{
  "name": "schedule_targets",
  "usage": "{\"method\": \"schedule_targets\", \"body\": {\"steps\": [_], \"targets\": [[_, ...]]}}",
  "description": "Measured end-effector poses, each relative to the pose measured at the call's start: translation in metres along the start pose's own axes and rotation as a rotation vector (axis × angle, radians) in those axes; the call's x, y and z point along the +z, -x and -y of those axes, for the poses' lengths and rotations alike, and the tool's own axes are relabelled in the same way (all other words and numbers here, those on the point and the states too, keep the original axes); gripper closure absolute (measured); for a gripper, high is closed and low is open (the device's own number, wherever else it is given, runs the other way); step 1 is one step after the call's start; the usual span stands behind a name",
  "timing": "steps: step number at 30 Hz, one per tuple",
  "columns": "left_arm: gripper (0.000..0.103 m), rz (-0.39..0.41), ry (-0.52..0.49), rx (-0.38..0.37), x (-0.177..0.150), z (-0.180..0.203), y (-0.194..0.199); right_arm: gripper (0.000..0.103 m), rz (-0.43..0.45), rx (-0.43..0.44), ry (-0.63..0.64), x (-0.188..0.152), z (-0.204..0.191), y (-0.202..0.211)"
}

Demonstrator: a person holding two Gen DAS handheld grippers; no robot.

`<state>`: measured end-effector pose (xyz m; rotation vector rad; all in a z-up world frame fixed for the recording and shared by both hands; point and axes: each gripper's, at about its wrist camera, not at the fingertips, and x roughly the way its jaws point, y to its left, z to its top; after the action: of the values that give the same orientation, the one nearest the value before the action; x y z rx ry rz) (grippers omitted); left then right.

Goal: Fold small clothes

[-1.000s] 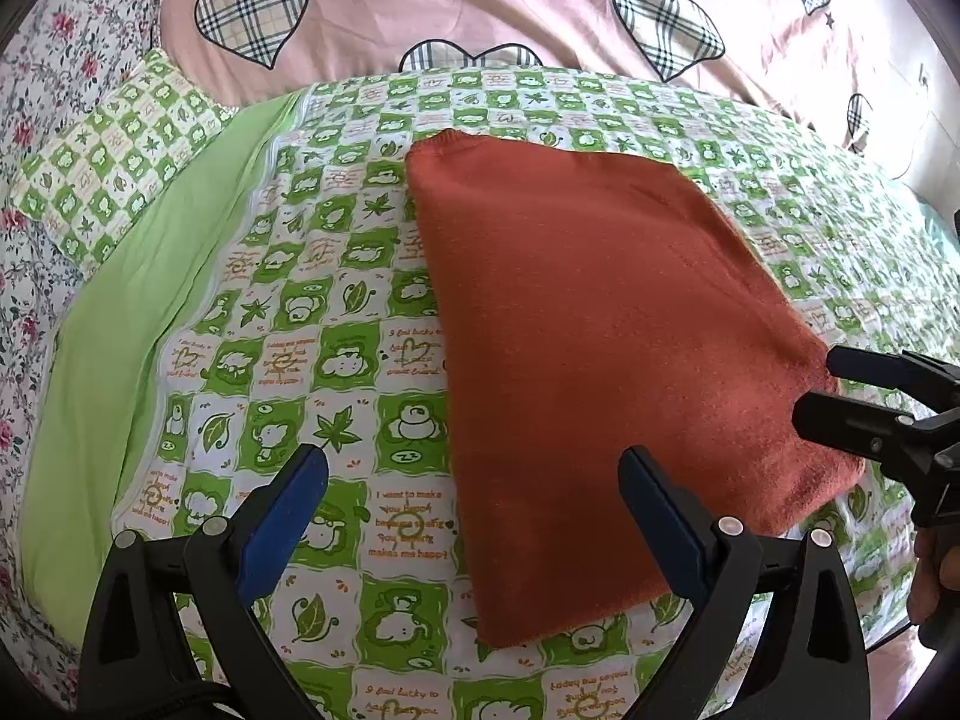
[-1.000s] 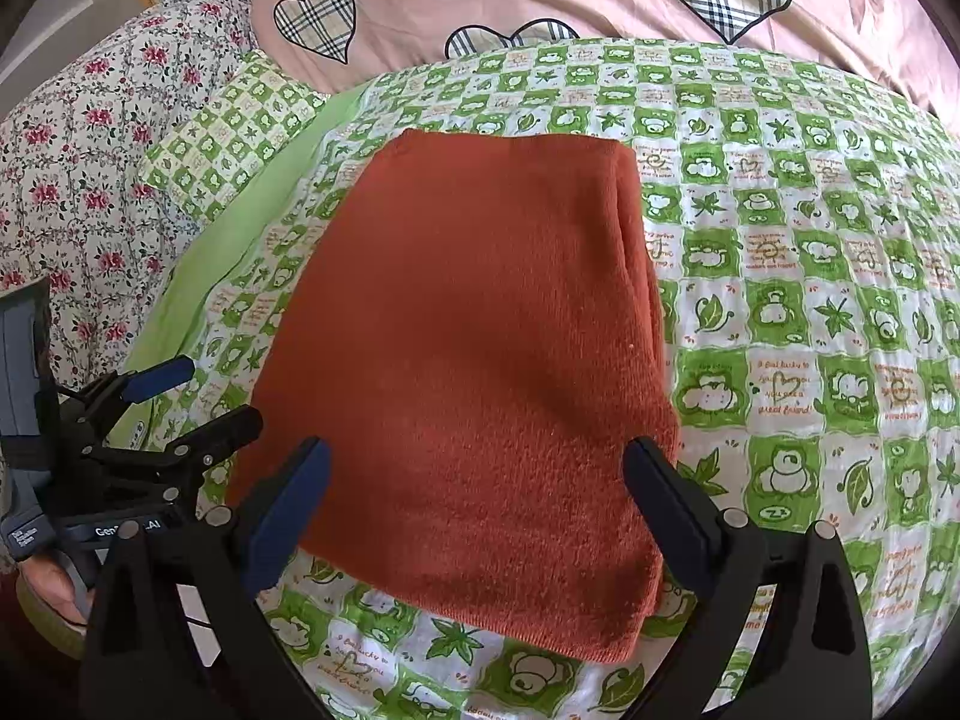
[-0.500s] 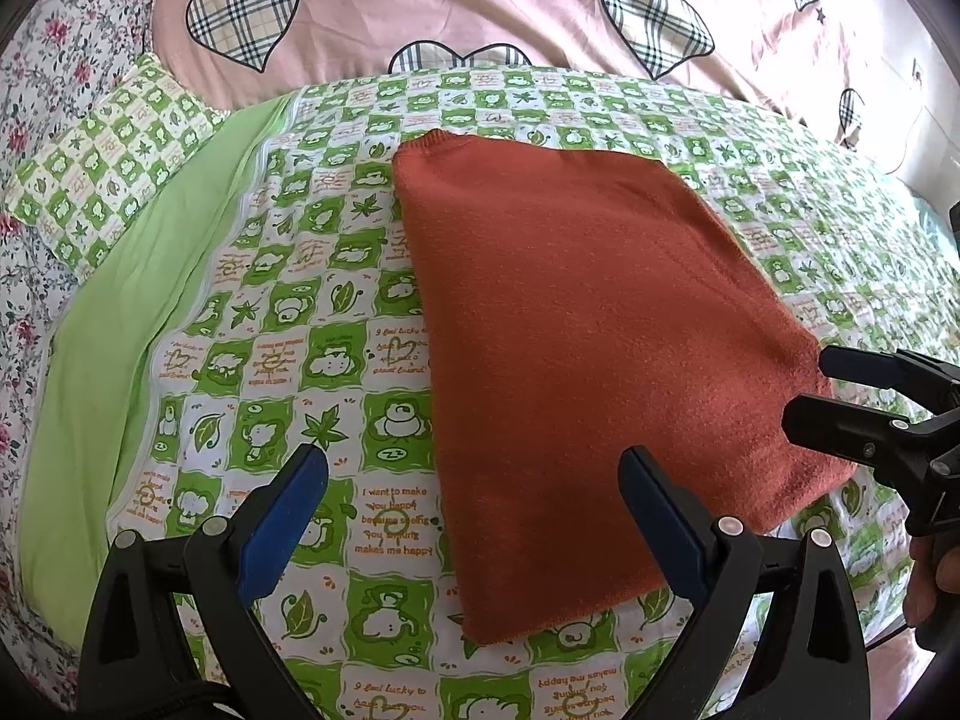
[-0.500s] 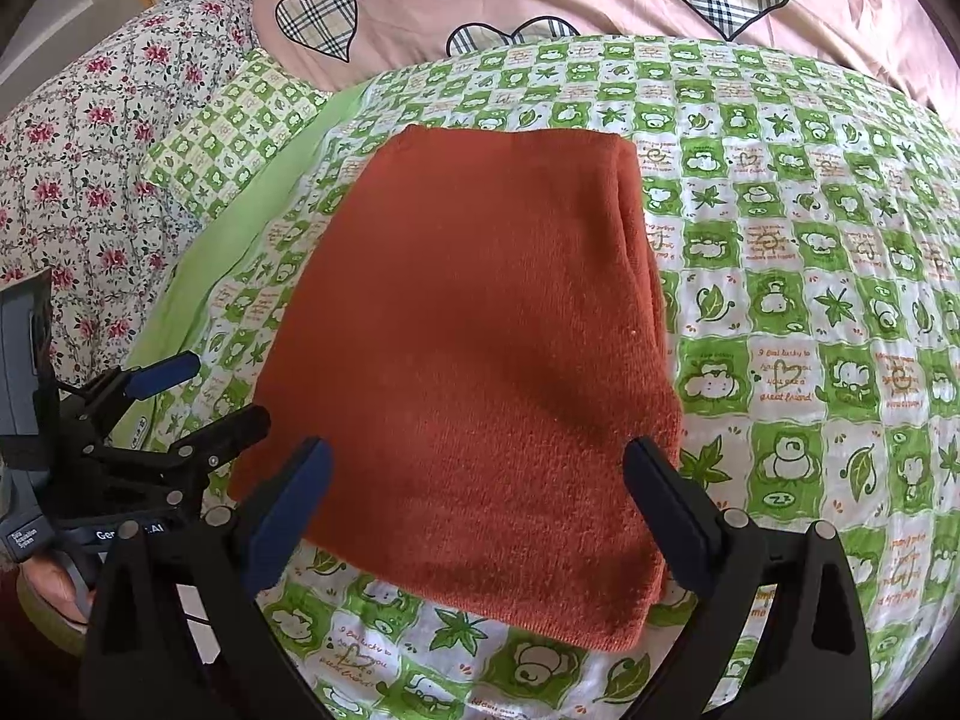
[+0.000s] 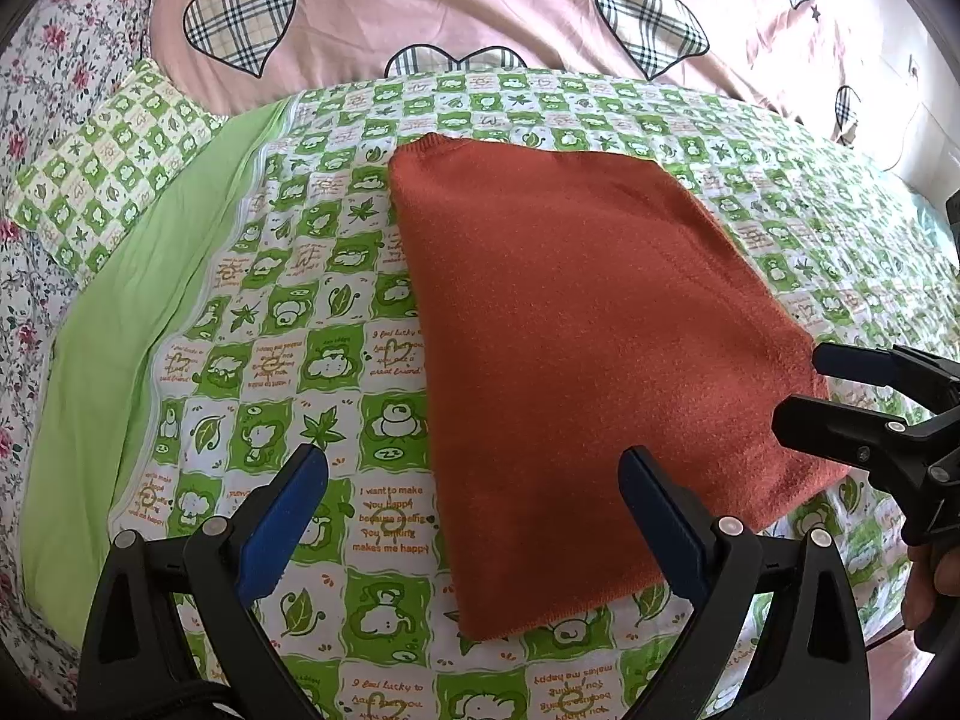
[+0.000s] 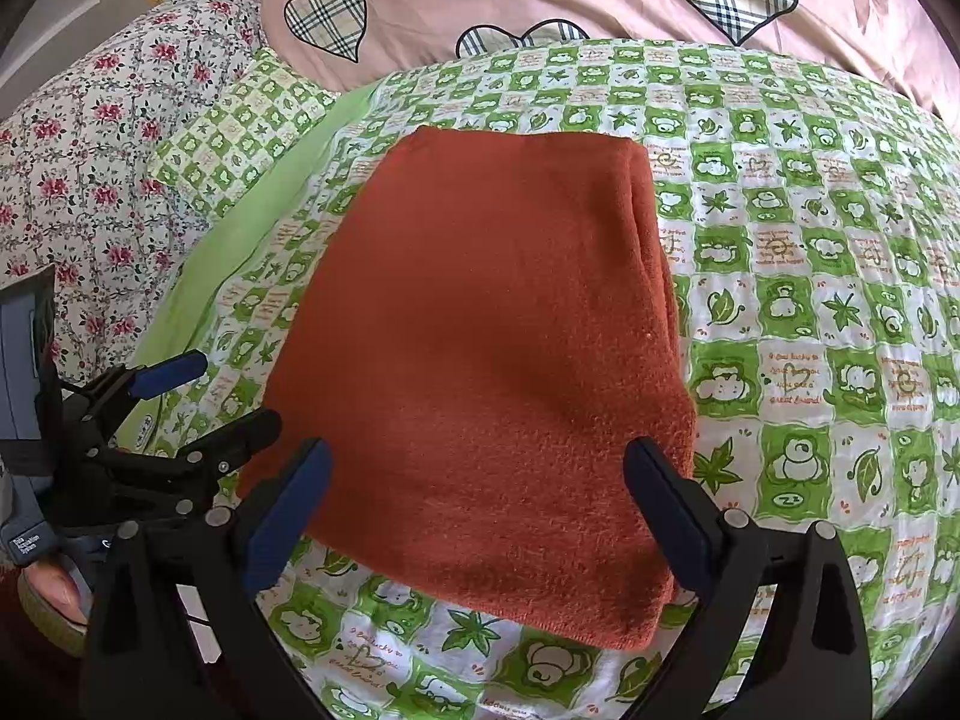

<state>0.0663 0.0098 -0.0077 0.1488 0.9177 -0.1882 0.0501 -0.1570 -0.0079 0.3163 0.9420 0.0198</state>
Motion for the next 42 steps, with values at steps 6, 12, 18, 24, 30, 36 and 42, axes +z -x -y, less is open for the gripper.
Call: {"method": "schedule_targets", "body": {"steps": [6,12,18,24,30,36,42], "targets": [[0.005,0.000,-0.001,-0.001,-0.0005,0.0000,0.0001,0.005,0.000,0.000,0.001,0.0000,-0.0012,0.0004],[0.005,0.000,-0.001,0.001,-0.0003,0.0006,0.0007,0.005,0.001,0.000,0.000,-0.0007,-0.0028,0.0007],[0.005,0.000,-0.002,-0.002,0.0000,0.0008,0.0011,0.005,0.001,0.001,0.001,-0.0007,-0.0031,0.0008],[0.005,0.001,-0.003,-0.005,0.0005,0.0006,0.0022,0.005,0.001,0.000,0.000,-0.0006,-0.0041,0.0008],[0.005,0.002,-0.003,-0.005,0.0003,0.0007,0.0024,0.005,0.002,0.000,0.001,-0.0007,-0.0058,0.0014],[0.005,0.001,-0.003,-0.007,0.0004,0.0010,0.0025,0.005,0.003,0.002,0.001,-0.0003,-0.0065,0.0016],[0.005,0.000,-0.003,-0.008,0.0011,0.0014,0.0030,0.005,0.003,0.002,0.002,0.0001,-0.0075,0.0021]]}}
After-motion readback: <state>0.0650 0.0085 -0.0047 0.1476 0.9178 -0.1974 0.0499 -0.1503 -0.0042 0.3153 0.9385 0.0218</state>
